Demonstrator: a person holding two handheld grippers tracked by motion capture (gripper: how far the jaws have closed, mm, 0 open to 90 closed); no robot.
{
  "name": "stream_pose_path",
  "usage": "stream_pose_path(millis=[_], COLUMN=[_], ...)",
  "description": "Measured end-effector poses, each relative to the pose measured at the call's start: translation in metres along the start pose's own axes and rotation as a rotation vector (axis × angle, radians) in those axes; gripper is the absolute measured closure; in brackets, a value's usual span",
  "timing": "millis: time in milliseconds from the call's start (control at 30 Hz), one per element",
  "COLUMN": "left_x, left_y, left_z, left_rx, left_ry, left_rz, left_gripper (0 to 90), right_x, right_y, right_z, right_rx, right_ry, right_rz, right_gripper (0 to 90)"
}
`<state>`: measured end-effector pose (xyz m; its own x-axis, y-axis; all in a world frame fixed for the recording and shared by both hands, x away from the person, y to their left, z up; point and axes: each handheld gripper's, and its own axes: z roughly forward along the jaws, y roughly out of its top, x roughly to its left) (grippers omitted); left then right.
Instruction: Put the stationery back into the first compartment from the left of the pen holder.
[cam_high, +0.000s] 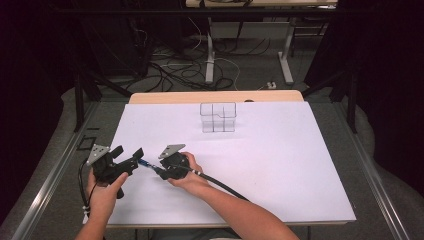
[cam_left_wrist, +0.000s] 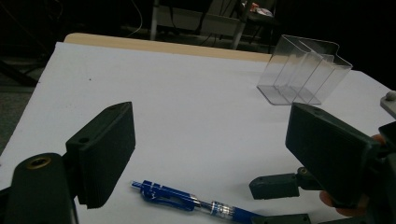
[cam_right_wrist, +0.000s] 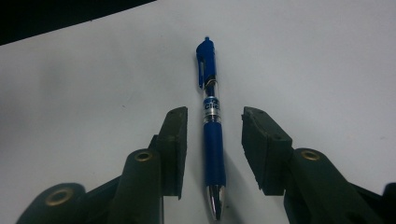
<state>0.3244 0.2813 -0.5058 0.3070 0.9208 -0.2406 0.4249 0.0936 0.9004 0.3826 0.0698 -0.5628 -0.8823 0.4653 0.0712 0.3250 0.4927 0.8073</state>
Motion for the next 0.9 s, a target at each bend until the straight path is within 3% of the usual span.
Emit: stream_pose_path(millis=[900], left_x=[-0.0006], left_y=[-0.0011], left_z=[0.0009], left_rx=[0.008], left_ry=[-0.005], left_rz=[0.001], left_gripper=[15.8], right_x=[0.0026], right_y=[-0.0029], right_z=[0.0097], right_rx=[0.064], right_ry=[-0.028], right_rz=[-0.034], right_gripper=[75.3])
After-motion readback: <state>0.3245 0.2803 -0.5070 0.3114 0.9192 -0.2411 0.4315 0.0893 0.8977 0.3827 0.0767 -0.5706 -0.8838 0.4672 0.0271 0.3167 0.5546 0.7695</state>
